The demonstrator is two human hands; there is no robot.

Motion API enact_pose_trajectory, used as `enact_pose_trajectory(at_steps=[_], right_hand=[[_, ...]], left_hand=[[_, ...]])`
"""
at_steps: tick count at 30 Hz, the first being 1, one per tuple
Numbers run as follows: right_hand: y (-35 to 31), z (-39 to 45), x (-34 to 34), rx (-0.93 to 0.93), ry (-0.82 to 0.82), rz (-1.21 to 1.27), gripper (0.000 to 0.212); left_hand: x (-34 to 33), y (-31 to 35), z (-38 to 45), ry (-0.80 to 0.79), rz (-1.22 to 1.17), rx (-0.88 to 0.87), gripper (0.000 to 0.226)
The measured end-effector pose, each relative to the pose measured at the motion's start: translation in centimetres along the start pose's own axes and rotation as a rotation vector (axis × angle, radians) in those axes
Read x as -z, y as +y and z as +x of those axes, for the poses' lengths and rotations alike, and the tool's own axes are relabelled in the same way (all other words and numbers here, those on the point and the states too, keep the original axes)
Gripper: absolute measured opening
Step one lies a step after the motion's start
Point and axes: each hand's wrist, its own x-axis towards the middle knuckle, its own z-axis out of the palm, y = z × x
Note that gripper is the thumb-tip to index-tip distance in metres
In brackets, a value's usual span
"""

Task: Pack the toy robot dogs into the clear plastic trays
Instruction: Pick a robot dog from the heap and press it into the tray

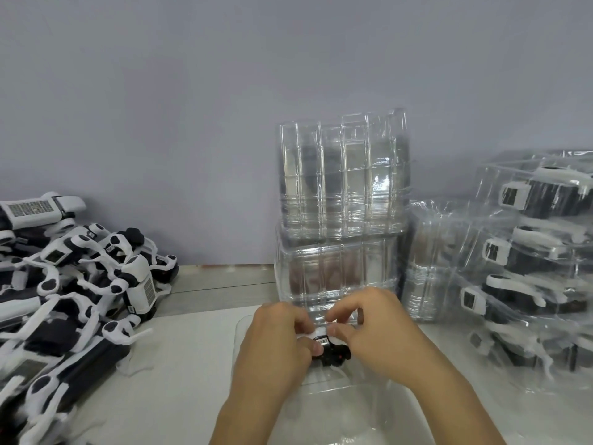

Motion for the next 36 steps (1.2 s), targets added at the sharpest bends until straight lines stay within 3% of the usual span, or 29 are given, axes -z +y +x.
enact_pose_trajectory(at_steps=[4,13,18,23,28,33,36], right_hand=[[0.1,-0.1,0.4,-0.040,-0.071,-0.023,0.015],[-0.5,-0.2,0.3,-0.112,-0.038,-0.026,0.013],[-0.8,-0.4,0.6,-0.091,-0.057,-0.037,0.011],[-1.2,-0.6,0.5,-0.051,-0.047,-0.042,0.011],[-2.5,-0.9,0.2,0.034,-0.045,-0.131,0.006],[-5.0,-1.6,-0.3,0.110,-0.296,-0.173,0.057],[-5.6,-1.8,-0.8,0.166,-0.358,-0.335,0.058]], left_hand=[[-0.2,-0.5,0.2,0.006,0.025,0.002,0.018],[1.1,-1.5,0.7,-0.037,-0.016,-0.086,0.014],[2.7,-3.3,1.0,0.130,-0.071,-0.072,0.019],[3.3,-5.3,0.6,-0.214,-0.188,0.097,0.028],[2.8,-5.6,0.8,-0.169,-0.313,0.151,0.023],[2.7,-5.8,0.8,-0.167,-0.364,0.180,0.023],[2.7,-5.7,0.8,-0.163,-0.369,0.187,0.023]])
